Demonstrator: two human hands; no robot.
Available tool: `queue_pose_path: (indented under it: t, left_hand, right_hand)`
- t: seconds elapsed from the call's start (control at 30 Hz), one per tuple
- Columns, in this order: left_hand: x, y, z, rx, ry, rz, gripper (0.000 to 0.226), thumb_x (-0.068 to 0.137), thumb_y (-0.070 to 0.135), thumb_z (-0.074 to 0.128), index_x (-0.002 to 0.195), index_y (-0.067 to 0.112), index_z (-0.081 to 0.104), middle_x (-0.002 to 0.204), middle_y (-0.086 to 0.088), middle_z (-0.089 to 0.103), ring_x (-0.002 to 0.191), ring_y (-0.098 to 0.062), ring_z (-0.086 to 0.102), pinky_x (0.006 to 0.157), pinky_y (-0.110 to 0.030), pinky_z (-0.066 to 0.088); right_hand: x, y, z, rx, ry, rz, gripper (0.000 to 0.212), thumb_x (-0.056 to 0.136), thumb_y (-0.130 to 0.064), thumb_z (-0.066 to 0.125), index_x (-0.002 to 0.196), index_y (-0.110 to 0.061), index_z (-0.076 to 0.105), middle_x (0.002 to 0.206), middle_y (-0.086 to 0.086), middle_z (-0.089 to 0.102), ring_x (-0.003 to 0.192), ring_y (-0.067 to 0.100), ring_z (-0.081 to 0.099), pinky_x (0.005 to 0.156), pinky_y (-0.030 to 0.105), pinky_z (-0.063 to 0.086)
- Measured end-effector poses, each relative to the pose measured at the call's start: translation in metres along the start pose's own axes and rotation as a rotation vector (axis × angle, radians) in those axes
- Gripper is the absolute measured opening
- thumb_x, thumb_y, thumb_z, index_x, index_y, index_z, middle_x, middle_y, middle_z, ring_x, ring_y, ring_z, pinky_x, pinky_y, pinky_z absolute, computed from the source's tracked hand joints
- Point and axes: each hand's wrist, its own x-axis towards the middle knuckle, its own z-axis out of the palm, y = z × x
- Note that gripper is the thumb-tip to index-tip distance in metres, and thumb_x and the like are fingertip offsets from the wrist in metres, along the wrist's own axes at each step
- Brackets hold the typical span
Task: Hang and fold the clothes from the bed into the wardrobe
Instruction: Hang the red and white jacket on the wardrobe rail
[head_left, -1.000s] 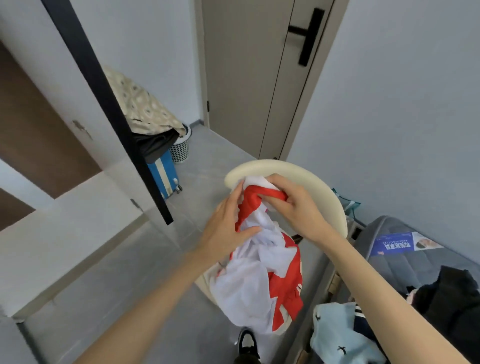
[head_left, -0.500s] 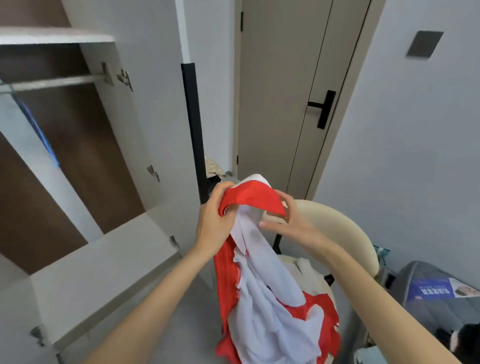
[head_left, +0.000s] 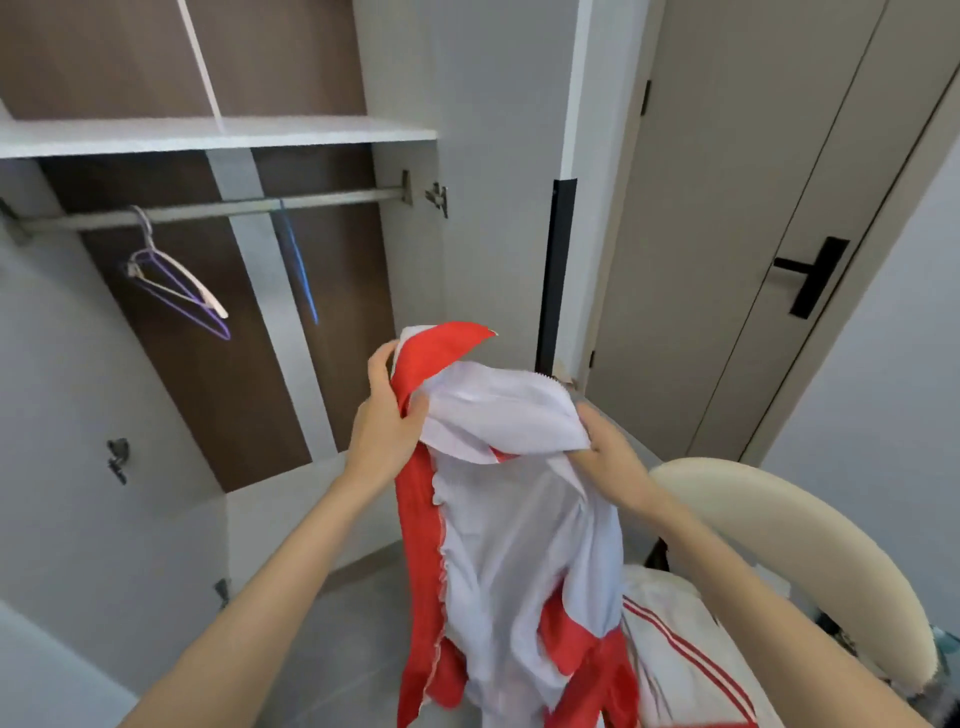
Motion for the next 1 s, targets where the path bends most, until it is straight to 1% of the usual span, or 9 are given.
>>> queue_pose_path:
  t: [0.1,0.23,0.33,0.4,0.5,0.7,0.77,0.9,1.0]
  left_hand:
    - [-0.004,-0.009,-0.021,0.207,-0.075,-0.057,0.099,0.082,0.042,0.072,0.147,0.045,-0.003,0.157,-0.006,0.02,0.141,-0.032,0.028,0.111,-0.054,0.032]
    - [-0.004,-0.002,-0.033,0.327,-0.186,0.143,0.122,0.068,0.054,0.078,0.146,0.047,-0.015,0.16,0.016,-0.003,0.148,-0.015,-0.008,0.118,-0.054,0.003]
    - [-0.002,0.001,-0.035,0.341,-0.276,0.103,0.106,0.081,0.043,0.07,0.149,0.042,-0.011,0.153,0.013,0.031,0.145,-0.012,0.019,0.118,-0.052,-0.007]
    - [-0.002,-0.001,-0.036,0.208,-0.246,0.078,0.072,0.094,0.033,0.057,0.151,0.032,0.012,0.142,0.012,0.046,0.131,-0.015,0.044,0.119,-0.049,0.016]
    - [-0.002,0.001,-0.051,0.052,-0.021,0.085,0.033,0.101,0.02,0.045,0.132,0.03,0.042,0.117,0.019,0.06,0.104,-0.009,0.061,0.096,-0.04,0.047]
    - [0.004,0.017,-0.062,0.181,0.147,0.212,0.035,0.095,0.021,0.037,0.114,0.05,0.041,0.092,0.026,0.06,0.081,-0.006,0.062,0.077,-0.042,0.053]
    - [0.004,0.017,-0.06,0.154,0.225,0.197,0.036,0.097,0.02,0.036,0.109,0.055,0.04,0.095,0.03,0.058,0.086,-0.001,0.06,0.079,-0.037,0.053]
    - [0.006,0.009,-0.065,0.116,0.322,0.173,0.033,0.097,0.018,0.037,0.11,0.047,0.043,0.098,0.033,0.057,0.093,0.005,0.058,0.081,-0.012,0.046]
    - [0.004,0.001,-0.073,0.088,0.418,0.143,0.03,0.095,0.017,0.037,0.112,0.04,0.047,0.098,0.038,0.054,0.095,0.012,0.054,0.076,0.0,0.039]
  right_hand:
    - [0.038,-0.046,0.0,0.031,-0.046,-0.118,0.007,0.09,-0.004,0.056,0.097,-0.004,0.053,0.081,-0.007,0.056,0.07,0.005,0.046,0.059,0.013,0.037]
    - [0.064,-0.097,0.02,-0.003,-0.216,-0.296,0.011,0.093,-0.007,0.054,0.088,-0.014,0.047,0.079,-0.004,0.058,0.068,0.014,0.047,0.062,0.023,0.036]
    - [0.073,-0.116,0.036,0.032,-0.29,-0.371,0.007,0.094,-0.007,0.055,0.094,-0.009,0.048,0.091,0.013,0.061,0.077,0.025,0.052,0.067,0.027,0.04]
    - [0.082,-0.119,0.036,0.049,-0.262,-0.373,0.009,0.094,-0.01,0.056,0.094,-0.011,0.047,0.092,0.013,0.06,0.075,0.014,0.049,0.065,0.024,0.038]
    - [0.097,-0.104,0.03,-0.042,-0.252,-0.298,0.016,0.092,-0.015,0.06,0.094,-0.017,0.044,0.092,0.015,0.063,0.069,0.009,0.046,0.062,0.023,0.036]
    - [0.082,-0.047,0.058,-0.203,-0.52,-0.207,0.048,0.086,-0.038,0.071,0.121,-0.027,0.04,0.097,-0.017,0.058,0.078,-0.006,0.056,0.066,0.009,0.041]
    - [0.073,-0.028,0.075,-0.232,-0.552,-0.193,0.041,0.085,-0.038,0.072,0.116,-0.023,0.049,0.094,-0.023,0.055,0.082,-0.013,0.055,0.067,0.005,0.04]
    - [0.071,-0.008,0.093,-0.262,-0.509,-0.153,0.034,0.089,-0.037,0.068,0.112,-0.014,0.061,0.101,-0.001,0.066,0.092,0.014,0.06,0.077,0.023,0.047]
    - [0.074,-0.008,0.095,-0.211,-0.469,-0.152,0.01,0.094,-0.034,0.061,0.104,-0.03,0.059,0.092,-0.008,0.062,0.083,0.006,0.058,0.071,0.017,0.045]
